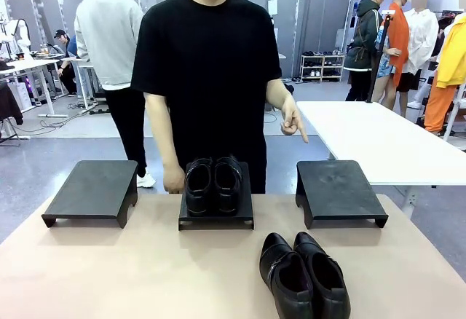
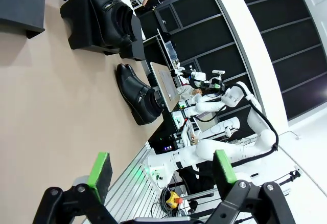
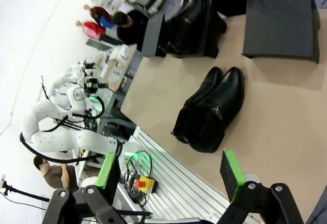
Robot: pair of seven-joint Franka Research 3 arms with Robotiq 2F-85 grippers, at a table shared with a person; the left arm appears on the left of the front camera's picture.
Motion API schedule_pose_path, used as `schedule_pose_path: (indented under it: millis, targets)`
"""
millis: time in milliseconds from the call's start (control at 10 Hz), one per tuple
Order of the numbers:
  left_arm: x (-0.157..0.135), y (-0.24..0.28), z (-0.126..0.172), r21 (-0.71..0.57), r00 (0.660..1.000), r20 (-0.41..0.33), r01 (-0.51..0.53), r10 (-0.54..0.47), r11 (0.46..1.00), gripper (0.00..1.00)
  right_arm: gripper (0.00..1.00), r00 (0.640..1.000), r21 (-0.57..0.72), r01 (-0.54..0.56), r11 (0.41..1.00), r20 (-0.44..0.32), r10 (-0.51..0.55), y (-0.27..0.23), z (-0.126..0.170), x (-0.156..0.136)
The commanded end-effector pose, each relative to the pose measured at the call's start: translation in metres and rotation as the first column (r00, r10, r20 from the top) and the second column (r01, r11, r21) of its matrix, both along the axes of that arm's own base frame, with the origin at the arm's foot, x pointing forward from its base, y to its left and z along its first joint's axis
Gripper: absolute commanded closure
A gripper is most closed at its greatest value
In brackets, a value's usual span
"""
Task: Place the shoes on the stand as instructed by the person.
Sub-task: Pick up another pair of Shoes and place it on the Shoes Stand indicated by the person.
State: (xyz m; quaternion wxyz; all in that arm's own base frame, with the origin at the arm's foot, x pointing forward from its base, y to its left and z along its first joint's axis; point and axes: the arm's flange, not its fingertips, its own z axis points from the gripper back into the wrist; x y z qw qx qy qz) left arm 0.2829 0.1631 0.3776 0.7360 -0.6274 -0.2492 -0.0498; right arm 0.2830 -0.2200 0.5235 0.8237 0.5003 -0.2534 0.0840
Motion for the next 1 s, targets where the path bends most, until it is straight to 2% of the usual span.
schedule_pose_path:
  millis: [0, 200, 300, 400, 500, 800, 900]
  targets:
    - [-0.001, 0.000, 0.003, -0.010, 1.000, 0.017, 0.003, -0.002, 1.000, 0.00, 0.00, 0.990, -0.137, -0.083, 0.987, -0.127, 0.066, 0.055, 0.041, 0.016]
    - [-0.001, 0.000, 0.003, -0.010, 1.000, 0.017, 0.003, -0.002, 1.000, 0.00, 0.00, 0.964, -0.251, -0.184, 0.950, -0.237, 0.124, 0.120, 0.054, 0.035]
    - [-0.001, 0.000, 0.003, -0.010, 1.000, 0.017, 0.003, -0.002, 1.000, 0.00, 0.00, 0.949, -0.294, -0.246, 0.924, -0.266, 0.169, 0.151, 0.053, 0.042]
    - [-0.001, 0.000, 0.003, -0.010, 1.000, 0.017, 0.003, -0.002, 1.000, 0.00, 0.00, 0.930, -0.353, -0.288, 0.890, -0.325, 0.172, 0.184, 0.038, 0.051]
    - [-0.001, 0.000, 0.003, -0.010, 1.000, 0.017, 0.003, -0.002, 1.000, 0.00, 0.00, 0.922, -0.404, -0.313, 0.859, -0.347, 0.172, 0.214, 0.025, 0.051]
    - [-0.001, 0.000, 0.003, -0.010, 1.000, 0.017, 0.003, -0.002, 1.000, 0.00, 0.00, 0.942, -0.530, -0.225, 0.818, -0.332, 0.045, 0.283, -0.024, 0.038]
    - [-0.001, 0.000, 0.003, -0.010, 1.000, 0.017, 0.003, -0.002, 1.000, 0.00, 0.00, 0.953, -0.600, -0.169, 0.782, -0.301, -0.025, 0.299, -0.042, 0.038]
